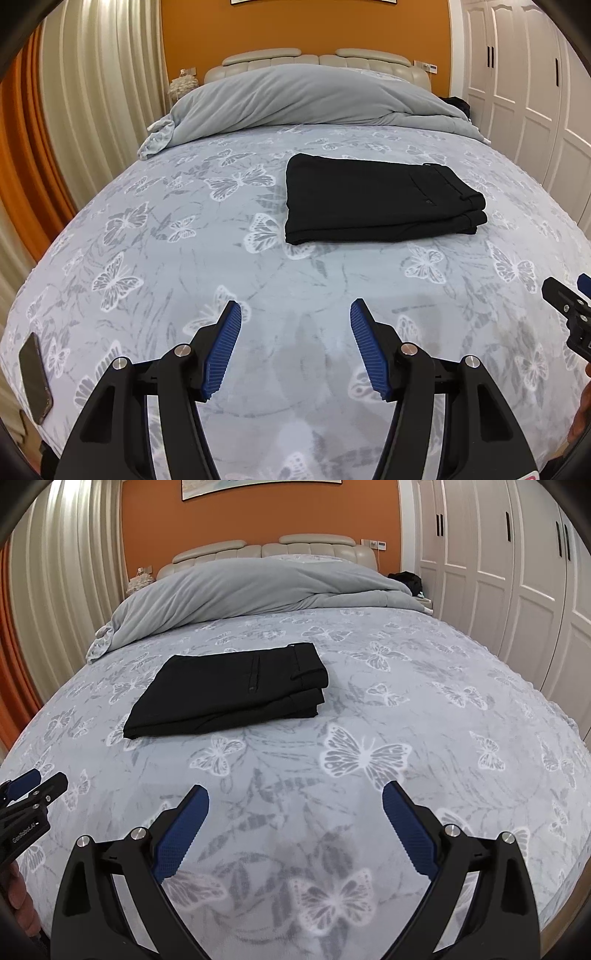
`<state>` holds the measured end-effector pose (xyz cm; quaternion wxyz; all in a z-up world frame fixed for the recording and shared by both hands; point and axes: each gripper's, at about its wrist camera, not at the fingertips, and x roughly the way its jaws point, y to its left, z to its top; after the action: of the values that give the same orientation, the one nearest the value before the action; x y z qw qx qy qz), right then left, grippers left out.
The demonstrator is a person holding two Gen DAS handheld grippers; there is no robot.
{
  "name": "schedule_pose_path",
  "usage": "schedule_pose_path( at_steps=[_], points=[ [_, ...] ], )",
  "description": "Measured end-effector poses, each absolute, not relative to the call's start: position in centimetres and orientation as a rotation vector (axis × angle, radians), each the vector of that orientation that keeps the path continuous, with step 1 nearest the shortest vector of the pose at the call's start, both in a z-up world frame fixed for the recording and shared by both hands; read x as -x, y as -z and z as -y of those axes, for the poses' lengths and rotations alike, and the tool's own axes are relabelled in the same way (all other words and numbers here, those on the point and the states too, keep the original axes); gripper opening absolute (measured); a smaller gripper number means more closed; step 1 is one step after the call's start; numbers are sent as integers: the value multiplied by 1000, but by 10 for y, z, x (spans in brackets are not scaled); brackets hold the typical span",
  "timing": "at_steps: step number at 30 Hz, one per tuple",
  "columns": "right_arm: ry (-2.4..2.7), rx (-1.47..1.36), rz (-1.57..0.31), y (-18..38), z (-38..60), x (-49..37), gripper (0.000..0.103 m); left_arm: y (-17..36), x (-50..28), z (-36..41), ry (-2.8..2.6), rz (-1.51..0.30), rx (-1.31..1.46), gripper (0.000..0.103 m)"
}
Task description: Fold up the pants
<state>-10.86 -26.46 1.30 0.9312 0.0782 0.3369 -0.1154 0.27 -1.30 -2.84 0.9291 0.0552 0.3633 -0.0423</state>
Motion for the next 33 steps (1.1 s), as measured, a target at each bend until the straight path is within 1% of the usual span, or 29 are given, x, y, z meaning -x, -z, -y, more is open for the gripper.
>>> schedule_pose_path(
  at_steps=[12, 14, 21, 23, 29, 33],
  points=[
    [227, -154, -693, -11, 259, 107, 93, 34, -3, 20, 87, -730, -145, 59],
    [223, -148, -694, -11, 257, 107, 93, 33, -2, 22, 79, -723, -156, 63],
    [215, -130, -697, -9, 251, 107, 93, 34, -3, 23, 112, -729, -126, 63],
    [214, -126, -700, -9, 250, 107, 93, 34, -3, 22, 94, -721, -109, 67],
    [210, -119, -705, -8, 246, 106, 93, 36, -1, 21, 82, -705, -109, 67],
    [208, -114, -705, -7, 244, 106, 93, 37, -4, 25, 113, -733, -116, 67]
  ],
)
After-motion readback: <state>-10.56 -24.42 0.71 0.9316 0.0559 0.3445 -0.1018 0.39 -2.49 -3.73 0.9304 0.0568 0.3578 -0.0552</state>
